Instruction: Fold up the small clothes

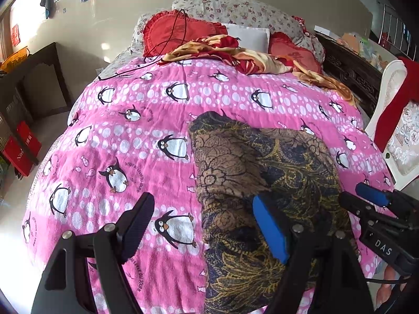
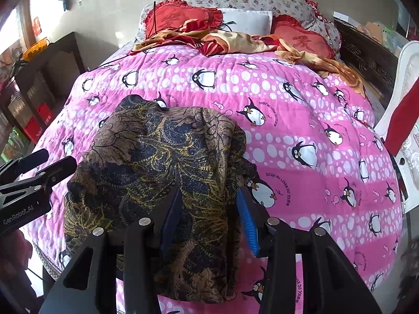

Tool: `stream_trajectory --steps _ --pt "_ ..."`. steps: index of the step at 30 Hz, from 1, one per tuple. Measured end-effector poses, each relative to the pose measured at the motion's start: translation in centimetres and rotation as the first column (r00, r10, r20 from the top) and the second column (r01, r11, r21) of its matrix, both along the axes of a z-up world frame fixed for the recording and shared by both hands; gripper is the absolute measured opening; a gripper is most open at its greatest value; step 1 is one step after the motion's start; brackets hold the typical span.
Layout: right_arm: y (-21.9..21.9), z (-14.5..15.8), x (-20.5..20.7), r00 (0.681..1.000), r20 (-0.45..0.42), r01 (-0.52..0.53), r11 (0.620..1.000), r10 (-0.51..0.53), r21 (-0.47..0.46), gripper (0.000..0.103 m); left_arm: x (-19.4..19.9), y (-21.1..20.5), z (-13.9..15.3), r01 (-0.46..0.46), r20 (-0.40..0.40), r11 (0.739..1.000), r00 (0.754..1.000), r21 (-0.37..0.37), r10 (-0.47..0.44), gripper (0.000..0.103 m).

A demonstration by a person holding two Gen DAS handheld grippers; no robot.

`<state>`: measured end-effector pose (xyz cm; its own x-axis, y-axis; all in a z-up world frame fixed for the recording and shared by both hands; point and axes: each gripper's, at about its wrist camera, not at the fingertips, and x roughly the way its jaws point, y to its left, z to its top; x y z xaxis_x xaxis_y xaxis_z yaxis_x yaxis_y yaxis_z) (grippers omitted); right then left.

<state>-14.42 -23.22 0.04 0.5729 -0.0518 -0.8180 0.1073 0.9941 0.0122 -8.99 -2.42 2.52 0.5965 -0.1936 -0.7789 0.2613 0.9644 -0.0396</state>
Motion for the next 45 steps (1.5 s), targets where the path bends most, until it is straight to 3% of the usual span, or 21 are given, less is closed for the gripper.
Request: stream_trajectory --steps 45 --pt "0.5 -1.3 0.9 0.999 -0.037 -0.031 1.0 0.031 0.005 0.039 0.5 0.4 -0.9 -0.003 -0.012 1.0 1.0 0.004 0.003 0.081"
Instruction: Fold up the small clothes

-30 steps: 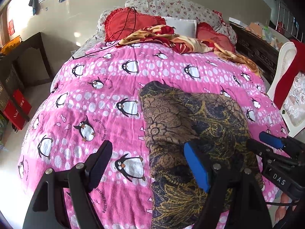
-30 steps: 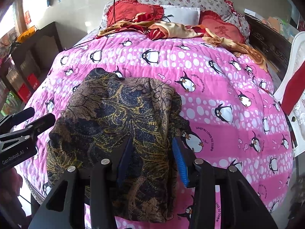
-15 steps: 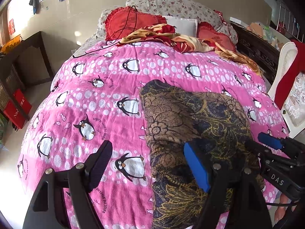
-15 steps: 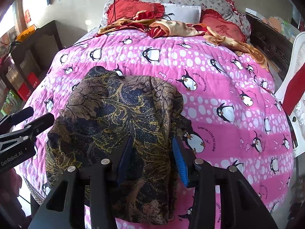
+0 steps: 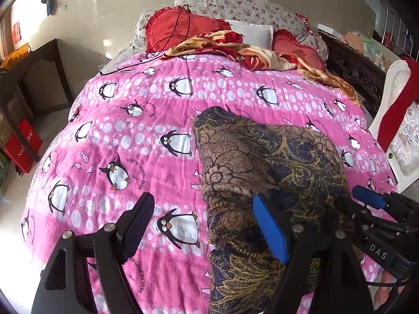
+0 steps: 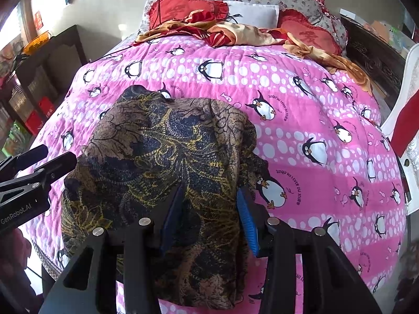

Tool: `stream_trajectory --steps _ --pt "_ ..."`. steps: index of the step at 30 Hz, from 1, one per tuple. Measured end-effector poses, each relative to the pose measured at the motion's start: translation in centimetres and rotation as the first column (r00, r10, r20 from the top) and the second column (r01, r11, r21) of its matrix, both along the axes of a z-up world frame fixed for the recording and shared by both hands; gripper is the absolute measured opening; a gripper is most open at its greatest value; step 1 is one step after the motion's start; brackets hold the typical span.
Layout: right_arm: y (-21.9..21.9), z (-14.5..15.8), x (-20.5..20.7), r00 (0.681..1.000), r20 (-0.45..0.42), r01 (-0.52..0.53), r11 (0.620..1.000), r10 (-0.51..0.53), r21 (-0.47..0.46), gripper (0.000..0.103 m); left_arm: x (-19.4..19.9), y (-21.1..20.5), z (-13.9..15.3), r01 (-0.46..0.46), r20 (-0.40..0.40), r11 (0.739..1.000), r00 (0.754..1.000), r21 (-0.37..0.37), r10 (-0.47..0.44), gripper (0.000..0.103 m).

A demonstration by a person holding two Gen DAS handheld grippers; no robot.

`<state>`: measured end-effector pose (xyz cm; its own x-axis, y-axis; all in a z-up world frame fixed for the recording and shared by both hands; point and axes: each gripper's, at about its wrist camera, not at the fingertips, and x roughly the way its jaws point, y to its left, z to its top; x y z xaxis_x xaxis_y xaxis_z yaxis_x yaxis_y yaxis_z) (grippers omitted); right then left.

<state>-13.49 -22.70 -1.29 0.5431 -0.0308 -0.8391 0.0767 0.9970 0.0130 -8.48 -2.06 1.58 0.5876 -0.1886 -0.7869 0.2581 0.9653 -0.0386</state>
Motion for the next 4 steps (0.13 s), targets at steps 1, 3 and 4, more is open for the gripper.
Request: stream_trajectory --steps 1,3,4 --pt "-0.03 -0.04 0.04 1.0 -0.001 0.0 1.0 0.0 0.0 0.039 -0.07 0.02 -0.04 0.006 0.006 1.0 1.0 -0.003 -0.006 0.081" --pt "-0.1 -0.15 0.12 1.0 -0.002 -0.001 1.0 0.001 0.004 0.039 -0.15 -0.02 -0.05 0.015 0.018 1.0 1.0 -0.003 -0.015 0.081" --pt "-0.16 -0.23 0.17 1.0 -0.002 -0.001 1.0 0.001 0.006 0.039 -0.15 -0.02 -0.05 0.017 0.023 1.0 1.0 0.001 -0.017 0.081"
